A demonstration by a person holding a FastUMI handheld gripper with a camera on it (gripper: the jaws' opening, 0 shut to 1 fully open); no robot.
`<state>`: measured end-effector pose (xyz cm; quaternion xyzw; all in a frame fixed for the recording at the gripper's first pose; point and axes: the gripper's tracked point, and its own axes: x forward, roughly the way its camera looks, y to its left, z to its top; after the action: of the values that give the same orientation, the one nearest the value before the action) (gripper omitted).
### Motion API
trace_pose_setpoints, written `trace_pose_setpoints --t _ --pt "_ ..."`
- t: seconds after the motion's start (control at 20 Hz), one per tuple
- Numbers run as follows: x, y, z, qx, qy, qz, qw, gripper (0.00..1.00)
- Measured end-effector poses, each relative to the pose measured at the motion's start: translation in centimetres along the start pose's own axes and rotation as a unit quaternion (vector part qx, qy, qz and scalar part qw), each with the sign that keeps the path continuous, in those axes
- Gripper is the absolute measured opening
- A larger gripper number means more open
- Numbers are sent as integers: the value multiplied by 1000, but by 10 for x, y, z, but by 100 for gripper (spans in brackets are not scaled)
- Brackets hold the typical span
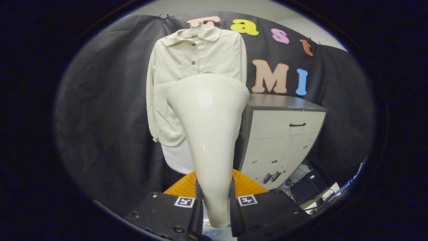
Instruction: Iron the clothes twice with a garment steamer, once on the left side and once on the right side.
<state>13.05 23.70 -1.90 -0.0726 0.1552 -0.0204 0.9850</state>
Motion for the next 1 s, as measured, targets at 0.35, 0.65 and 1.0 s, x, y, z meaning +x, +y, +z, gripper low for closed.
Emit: trace_pose_setpoints --t 0.35,0.65,1.0 --pt "-39 -23 83 12 -75 1 997 32" --pt "-72 -66 119 19 -128 -11 991 32" --pt "-108 -116 121 21 -174 -21 984 32"
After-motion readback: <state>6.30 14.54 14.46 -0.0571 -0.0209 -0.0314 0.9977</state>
